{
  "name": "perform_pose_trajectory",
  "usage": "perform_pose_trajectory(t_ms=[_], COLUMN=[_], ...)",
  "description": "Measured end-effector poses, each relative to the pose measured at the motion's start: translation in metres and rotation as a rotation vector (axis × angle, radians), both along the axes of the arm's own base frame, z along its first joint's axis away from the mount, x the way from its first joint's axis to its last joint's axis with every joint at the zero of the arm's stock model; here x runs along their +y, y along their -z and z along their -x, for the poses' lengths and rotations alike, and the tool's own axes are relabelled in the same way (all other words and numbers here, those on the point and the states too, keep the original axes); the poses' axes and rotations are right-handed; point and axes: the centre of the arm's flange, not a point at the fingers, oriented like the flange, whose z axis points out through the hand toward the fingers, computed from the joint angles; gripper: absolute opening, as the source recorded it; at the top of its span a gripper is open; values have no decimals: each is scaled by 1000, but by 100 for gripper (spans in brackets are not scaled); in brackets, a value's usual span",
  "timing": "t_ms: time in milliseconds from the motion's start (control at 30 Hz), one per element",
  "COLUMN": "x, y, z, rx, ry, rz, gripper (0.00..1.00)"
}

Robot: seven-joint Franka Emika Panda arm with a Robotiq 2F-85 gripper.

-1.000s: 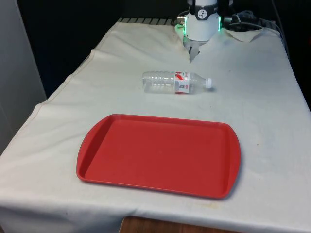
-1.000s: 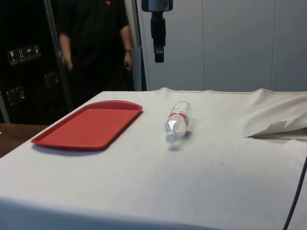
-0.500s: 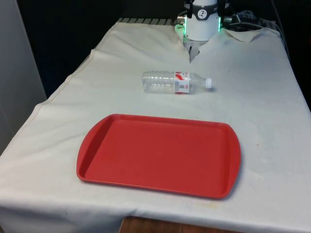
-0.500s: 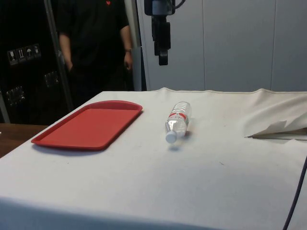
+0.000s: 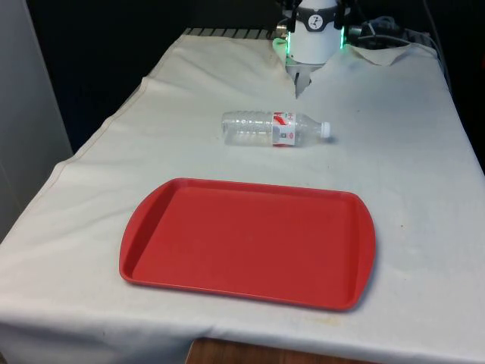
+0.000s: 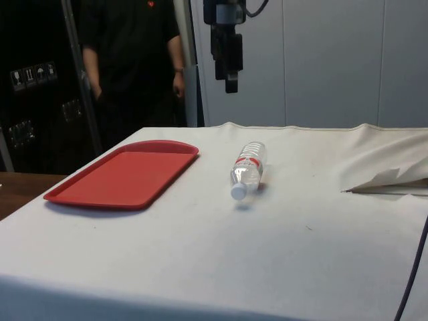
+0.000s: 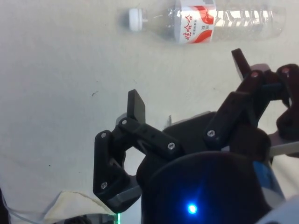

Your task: Place the bottle upright on the tray.

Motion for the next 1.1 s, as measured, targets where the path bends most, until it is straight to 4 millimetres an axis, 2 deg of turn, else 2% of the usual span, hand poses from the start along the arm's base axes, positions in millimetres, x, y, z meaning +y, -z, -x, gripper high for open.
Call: perform_pose_trajectory(t_ms=[767, 1100], x=[-18, -19], y=[9, 14], z=[2, 2], rx=[32, 47], ry=[-126, -185], rz=[8, 16], gripper=[100, 100])
